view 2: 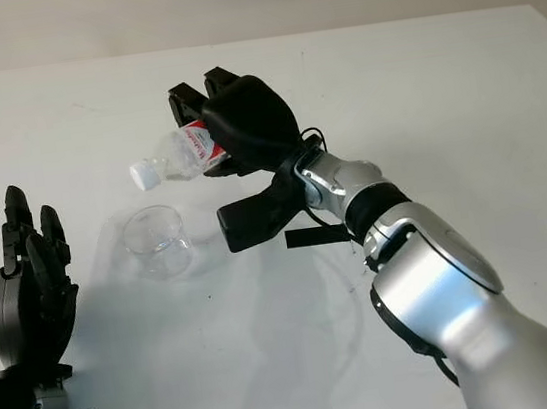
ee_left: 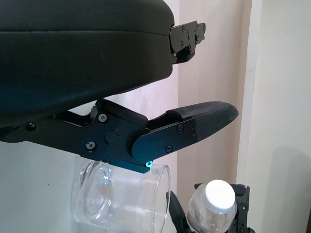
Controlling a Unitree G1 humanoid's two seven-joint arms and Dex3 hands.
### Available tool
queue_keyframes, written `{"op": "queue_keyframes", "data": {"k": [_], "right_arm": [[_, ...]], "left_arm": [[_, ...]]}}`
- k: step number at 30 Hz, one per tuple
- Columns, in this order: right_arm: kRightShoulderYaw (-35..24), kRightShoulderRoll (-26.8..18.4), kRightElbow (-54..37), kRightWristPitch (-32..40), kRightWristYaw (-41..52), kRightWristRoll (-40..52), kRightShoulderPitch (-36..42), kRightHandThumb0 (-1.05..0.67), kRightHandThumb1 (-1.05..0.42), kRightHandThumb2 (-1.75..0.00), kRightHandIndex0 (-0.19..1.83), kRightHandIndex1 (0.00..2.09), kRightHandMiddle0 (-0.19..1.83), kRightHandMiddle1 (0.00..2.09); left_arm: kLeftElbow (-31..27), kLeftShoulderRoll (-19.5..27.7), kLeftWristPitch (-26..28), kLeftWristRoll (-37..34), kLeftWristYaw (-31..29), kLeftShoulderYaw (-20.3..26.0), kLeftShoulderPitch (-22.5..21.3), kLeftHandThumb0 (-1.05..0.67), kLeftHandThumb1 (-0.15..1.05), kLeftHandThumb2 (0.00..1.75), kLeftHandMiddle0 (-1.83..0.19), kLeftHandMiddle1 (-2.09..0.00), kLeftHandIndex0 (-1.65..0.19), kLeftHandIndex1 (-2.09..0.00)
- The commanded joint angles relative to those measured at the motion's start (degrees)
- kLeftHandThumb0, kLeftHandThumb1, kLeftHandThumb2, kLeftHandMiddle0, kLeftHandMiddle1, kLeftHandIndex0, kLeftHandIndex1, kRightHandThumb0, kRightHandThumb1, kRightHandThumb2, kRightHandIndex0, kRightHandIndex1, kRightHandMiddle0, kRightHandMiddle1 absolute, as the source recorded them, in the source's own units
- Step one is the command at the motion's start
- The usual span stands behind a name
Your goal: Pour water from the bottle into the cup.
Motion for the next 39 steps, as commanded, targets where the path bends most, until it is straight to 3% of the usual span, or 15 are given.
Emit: {"op": "queue_keyframes", "data": {"k": [1,8,17,39], "right_arm": [[0.46,-0.89,-0.06,0.06,-1.04,-0.43,-2.28,-0.47,-1.05,-0.31,0.97,2.09,0.58,2.09],[2.44,-1.46,0.53,0.27,-2.57,-2.39,-3.19,-0.47,-1.05,-0.26,1.0,2.09,0.62,2.09],[5.21,-1.78,0.78,-1.98,-6.4,-4.98,-4.54,-0.49,-1.05,-0.33,1.03,2.09,0.64,2.09],[12.4,-1.96,1.13,0.45,-16.99,-12.42,-6.27,-0.51,-1.05,-0.3,1.1,2.09,0.73,2.09]], "left_arm": [[2.54,-2.35,-0.51,-0.18,-0.09,-1.3,0.72,-0.71,1.05,0.7,0.19,0.0,0.19,0.0],[2.25,-2.38,-0.48,0.01,0.11,-1.28,0.83,-0.71,1.05,0.71,0.19,0.0,0.19,0.0],[2.27,-2.7,-0.83,0.43,0.85,-1.31,0.92,-0.71,1.05,0.71,0.19,0.0,0.19,0.0],[1.92,-2.43,-1.01,0.75,0.99,-1.45,1.06,-0.72,1.05,0.72,0.19,0.0,0.19,0.0]]}}
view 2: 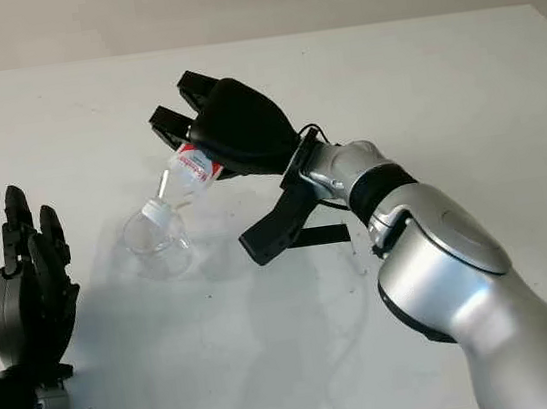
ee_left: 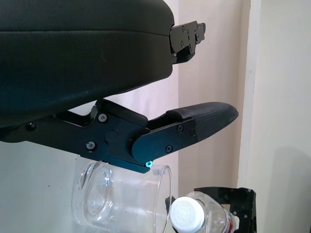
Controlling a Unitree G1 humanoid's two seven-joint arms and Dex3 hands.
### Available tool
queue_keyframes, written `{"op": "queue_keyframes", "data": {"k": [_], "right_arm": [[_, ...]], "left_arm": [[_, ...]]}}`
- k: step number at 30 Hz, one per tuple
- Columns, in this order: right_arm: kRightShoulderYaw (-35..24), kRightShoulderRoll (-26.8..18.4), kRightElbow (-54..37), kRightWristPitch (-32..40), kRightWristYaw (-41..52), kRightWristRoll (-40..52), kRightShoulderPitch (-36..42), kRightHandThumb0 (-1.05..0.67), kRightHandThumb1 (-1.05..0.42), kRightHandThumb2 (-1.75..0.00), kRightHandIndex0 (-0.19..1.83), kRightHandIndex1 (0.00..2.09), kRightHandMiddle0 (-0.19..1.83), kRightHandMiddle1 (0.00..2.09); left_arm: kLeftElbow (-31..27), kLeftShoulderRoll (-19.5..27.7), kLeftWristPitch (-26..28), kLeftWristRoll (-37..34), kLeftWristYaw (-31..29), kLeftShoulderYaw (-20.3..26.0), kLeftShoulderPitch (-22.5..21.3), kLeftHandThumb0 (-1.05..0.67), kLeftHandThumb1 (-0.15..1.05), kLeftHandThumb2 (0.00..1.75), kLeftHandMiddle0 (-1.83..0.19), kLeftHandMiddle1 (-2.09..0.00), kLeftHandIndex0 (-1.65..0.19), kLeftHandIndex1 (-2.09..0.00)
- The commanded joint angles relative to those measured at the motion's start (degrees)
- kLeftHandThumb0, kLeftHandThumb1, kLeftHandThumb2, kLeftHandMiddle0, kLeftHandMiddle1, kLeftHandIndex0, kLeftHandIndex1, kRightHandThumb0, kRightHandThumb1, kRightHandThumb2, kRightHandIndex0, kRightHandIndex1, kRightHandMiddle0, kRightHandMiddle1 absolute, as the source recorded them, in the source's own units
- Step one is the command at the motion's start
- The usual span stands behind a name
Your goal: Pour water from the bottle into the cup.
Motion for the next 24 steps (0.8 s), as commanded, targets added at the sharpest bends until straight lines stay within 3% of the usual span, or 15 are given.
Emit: {"op": "queue_keyframes", "data": {"k": [1,7,12,17,21,24], "right_arm": [[0.11,-0.14,-0.01,0.48,-0.87,-0.1,-2.14,-0.52,-1.05,-0.31,1.1,2.09,0.73,2.09],[-1.72,0.03,0.14,-0.72,-0.42,2.43,-1.54,-0.51,-1.05,-0.32,1.1,2.09,0.74,2.09],[-8.73,0.55,0.08,-3.75,6.41,11.54,0.44,-0.48,-1.05,-0.32,1.07,2.09,0.76,2.09],[-17.95,1.43,-0.65,-7.26,19.18,23.51,2.91,-0.43,-1.05,-0.34,1.04,2.09,0.74,2.09],[-22.58,1.09,-1.78,-9.96,21.36,28.57,5.8,-0.42,-1.05,-0.38,1.0,2.09,0.72,2.09],[-27.2,1.77,-2.7,-11.47,25.49,34.02,8.54,-0.42,-1.05,-0.4,1.09,2.09,0.77,2.09]], "left_arm": [[1.98,-2.28,-0.49,-0.18,0.05,-1.22,1.0,-0.71,1.05,0.72,0.19,0.0,0.19,0.0],[1.93,-2.15,-0.22,-0.08,0.33,-1.14,0.92,-0.71,1.05,0.73,0.19,0.0,0.19,0.0],[2.05,-1.81,0.46,-0.63,-0.25,-1.14,0.6,-0.71,1.05,0.71,0.19,0.0,0.19,0.0],[1.78,-1.47,0.98,-0.98,-0.84,-1.0,0.51,-0.71,1.05,0.72,0.19,0.0,0.19,0.0],[1.4,-1.18,1.23,-0.97,-0.98,-0.89,0.68,-0.71,1.05,0.71,0.19,0.0,0.19,0.0],[1.43,-1.13,1.33,-1.14,-1.2,-0.83,0.88,-0.71,1.05,0.71,0.19,0.0,0.19,0.0]]}}
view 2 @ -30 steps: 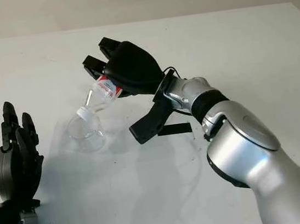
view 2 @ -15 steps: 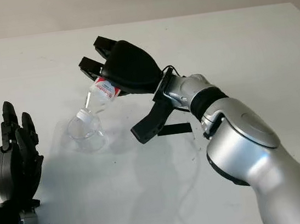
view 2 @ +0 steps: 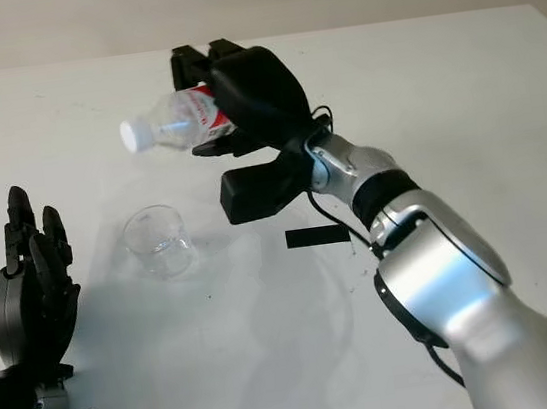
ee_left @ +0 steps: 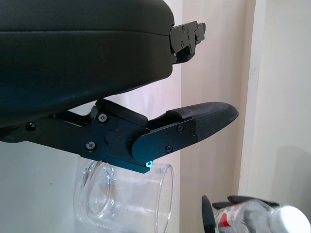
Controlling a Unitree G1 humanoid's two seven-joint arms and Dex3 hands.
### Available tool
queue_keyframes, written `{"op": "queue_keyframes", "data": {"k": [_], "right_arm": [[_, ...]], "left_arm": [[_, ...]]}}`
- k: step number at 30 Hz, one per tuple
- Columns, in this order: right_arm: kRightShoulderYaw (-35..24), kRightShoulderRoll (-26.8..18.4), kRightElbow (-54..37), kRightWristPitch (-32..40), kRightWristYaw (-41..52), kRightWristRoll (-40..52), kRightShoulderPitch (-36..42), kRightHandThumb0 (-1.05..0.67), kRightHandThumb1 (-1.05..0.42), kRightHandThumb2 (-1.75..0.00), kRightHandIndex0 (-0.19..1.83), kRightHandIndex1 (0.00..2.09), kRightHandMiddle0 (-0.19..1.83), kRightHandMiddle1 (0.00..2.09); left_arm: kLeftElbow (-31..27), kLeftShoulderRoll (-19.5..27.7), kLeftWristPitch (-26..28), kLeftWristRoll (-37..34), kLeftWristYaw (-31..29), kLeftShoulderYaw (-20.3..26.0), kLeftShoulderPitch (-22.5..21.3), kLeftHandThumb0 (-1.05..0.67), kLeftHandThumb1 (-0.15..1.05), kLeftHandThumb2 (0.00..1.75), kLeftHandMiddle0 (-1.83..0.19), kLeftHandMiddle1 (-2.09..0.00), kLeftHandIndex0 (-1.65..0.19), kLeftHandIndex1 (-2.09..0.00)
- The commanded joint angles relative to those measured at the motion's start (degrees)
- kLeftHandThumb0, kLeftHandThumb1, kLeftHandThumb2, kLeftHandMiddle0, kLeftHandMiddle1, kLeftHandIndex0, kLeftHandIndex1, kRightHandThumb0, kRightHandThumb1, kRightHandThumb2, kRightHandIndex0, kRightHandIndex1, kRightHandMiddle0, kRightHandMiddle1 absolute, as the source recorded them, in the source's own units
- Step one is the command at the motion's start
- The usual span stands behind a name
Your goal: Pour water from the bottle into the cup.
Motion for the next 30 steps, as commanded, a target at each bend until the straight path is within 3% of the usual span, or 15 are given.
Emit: {"op": "queue_keyframes", "data": {"k": [1,6,10,14,20,30], "right_arm": [[-3.51,0.59,-1.91,-1.88,2.08,3.63,2.29,-0.42,-1.05,-0.41,1.12,2.09,0.79,2.09],[-7.85,0.36,-4.94,-5.69,8.56,9.16,8.53,-0.41,-1.05,-0.45,1.23,2.09,0.87,2.09],[-12.86,1.19,-8.62,-6.33,19.13,17.31,13.86,-0.42,-1.05,-0.47,1.17,2.09,0.86,2.09],[-15.56,0.26,-13.72,-6.87,23.87,20.46,18.67,-0.41,-1.05,-0.46,1.1,2.09,0.79,2.09],[-20.46,1.54,-21.93,-0.37,31.95,28.27,24.21,-0.37,-1.05,-0.45,1.04,2.09,0.76,2.09],[-23.32,1.23,-34.44,11.8,36.88,30.45,31.46,-0.39,-1.05,-0.45,0.98,2.09,0.75,2.09]], "left_arm": [[1.74,-1.4,0.15,-0.47,-0.37,-0.87,0.88,-0.71,1.05,0.71,0.19,0.0,0.19,0.0],[2.61,-0.8,-0.39,-0.71,-2.26,-0.85,0.98,-0.71,1.05,0.74,0.19,0.0,0.19,0.0],[2.94,-0.83,-0.49,-0.91,-2.72,-0.66,1.04,-0.71,1.05,0.73,0.19,0.0,0.19,0.0],[3.05,-0.78,-0.55,-1.38,-3.31,-0.56,1.04,-0.71,1.05,0.74,0.19,0.0,0.19,0.0],[3.19,-0.66,-0.85,-1.18,-3.05,-0.31,1.51,-0.71,1.05,0.74,0.19,0.0,0.19,0.0],[3.75,-0.61,-0.56,-2.14,-3.5,0.09,1.24,-0.71,1.05,0.74,0.19,0.0,0.19,0.0]]}}
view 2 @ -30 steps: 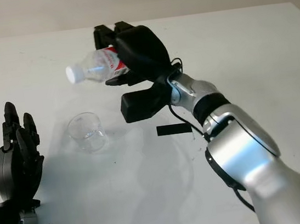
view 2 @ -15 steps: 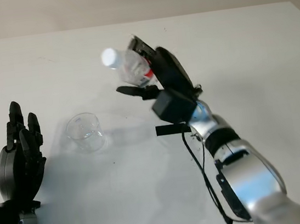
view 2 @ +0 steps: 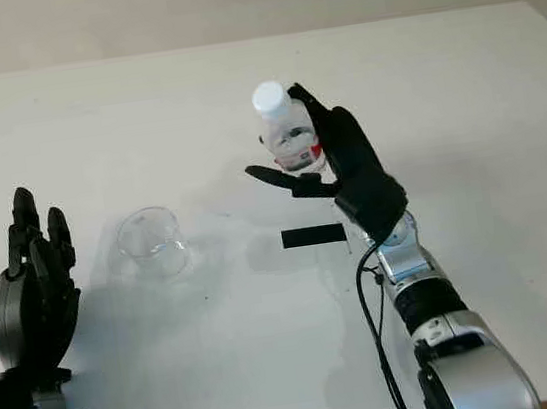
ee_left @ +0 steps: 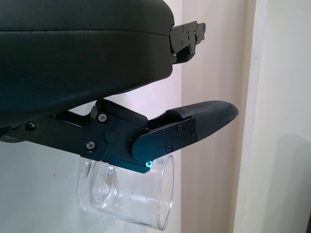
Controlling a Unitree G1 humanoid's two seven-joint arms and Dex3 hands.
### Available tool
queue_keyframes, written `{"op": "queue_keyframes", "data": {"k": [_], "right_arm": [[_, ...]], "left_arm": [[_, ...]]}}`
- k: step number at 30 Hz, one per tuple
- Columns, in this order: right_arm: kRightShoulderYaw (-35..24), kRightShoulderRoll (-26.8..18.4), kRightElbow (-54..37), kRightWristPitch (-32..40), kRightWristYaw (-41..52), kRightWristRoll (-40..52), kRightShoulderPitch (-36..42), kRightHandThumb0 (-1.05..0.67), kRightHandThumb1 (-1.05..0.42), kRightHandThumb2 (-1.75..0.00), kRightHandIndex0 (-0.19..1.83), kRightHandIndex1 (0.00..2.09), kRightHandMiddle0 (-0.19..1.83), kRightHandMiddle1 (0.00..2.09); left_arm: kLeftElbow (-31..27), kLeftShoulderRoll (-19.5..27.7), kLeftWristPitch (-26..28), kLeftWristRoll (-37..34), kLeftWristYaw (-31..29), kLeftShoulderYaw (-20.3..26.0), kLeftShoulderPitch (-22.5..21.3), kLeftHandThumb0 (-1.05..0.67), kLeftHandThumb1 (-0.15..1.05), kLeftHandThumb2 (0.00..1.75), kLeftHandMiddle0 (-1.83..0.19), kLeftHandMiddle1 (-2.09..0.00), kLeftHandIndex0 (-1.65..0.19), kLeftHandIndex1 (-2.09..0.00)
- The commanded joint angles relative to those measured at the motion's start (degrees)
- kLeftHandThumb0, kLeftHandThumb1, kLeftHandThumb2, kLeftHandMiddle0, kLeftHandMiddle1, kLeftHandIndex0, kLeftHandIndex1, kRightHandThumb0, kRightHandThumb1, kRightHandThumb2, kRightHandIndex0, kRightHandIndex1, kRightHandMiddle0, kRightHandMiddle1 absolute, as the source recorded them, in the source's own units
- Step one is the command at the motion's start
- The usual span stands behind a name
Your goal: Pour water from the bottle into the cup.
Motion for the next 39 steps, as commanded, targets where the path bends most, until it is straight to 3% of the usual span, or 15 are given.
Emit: {"op": "queue_keyframes", "data": {"k": [1,11,19,32,39], "right_arm": [[-0.95,0.1,-2.89,1.45,0.9,0.96,1.17,-0.38,-1.05,-0.46,0.98,2.09,0.74,2.09],[-3.46,0.5,-13.01,15.24,5.05,5.16,7.33,-0.4,-1.05,-0.48,0.98,2.09,0.66,2.09],[-3.64,2.5,-17.83,21.39,5.68,6.64,11.65,-0.44,-1.05,-0.48,1.0,2.09,0.66,2.09],[-3.13,5.7,-16.66,21.16,5.89,6.28,13.18,-0.45,-1.05,-0.51,1.06,2.09,0.72,2.09],[-2.73,6.74,-15.7,21.31,5.12,5.19,13.63,-0.46,-1.05,-0.52,1.01,2.09,0.66,2.09]], "left_arm": [[2.29,-1.41,-0.22,-0.27,0.08,-0.38,1.05,-0.72,1.05,0.74,0.19,0.0,0.19,0.0],[2.18,-1.59,-0.92,-0.28,-0.23,-0.51,1.46,-0.71,1.05,0.76,0.19,0.0,0.19,0.0],[1.82,-1.84,-0.87,-0.79,-0.45,-0.43,1.61,-0.7,1.05,0.76,0.19,0.0,0.19,0.0],[1.0,-1.74,-0.94,-0.25,-0.05,-0.63,2.06,-0.71,1.05,0.78,0.19,0.0,0.19,0.0],[1.2,-1.34,-1.35,0.21,-0.06,-0.55,1.72,-0.71,1.05,0.79,0.19,0.0,0.19,0.0]]}}
